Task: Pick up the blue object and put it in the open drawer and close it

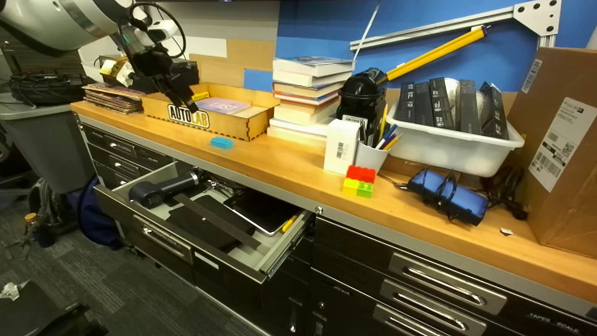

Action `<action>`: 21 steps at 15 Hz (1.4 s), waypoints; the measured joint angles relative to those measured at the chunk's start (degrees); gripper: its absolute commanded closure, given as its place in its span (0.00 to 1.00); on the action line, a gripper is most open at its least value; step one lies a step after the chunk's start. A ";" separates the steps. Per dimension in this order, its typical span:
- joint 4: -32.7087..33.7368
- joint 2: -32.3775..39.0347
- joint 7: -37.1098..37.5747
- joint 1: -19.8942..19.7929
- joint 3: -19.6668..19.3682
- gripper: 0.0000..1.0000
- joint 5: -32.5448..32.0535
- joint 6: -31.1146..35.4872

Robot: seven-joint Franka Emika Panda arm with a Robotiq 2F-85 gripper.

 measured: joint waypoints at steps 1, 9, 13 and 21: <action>0.13 0.28 2.76 0.31 -0.60 0.00 -2.48 -1.26; 8.48 10.62 10.34 3.50 -4.55 0.00 -9.17 -7.89; 12.98 15.72 4.70 4.17 -5.20 0.00 1.05 -8.17; 17.65 20.43 -3.98 6.24 -10.34 0.00 3.51 -6.66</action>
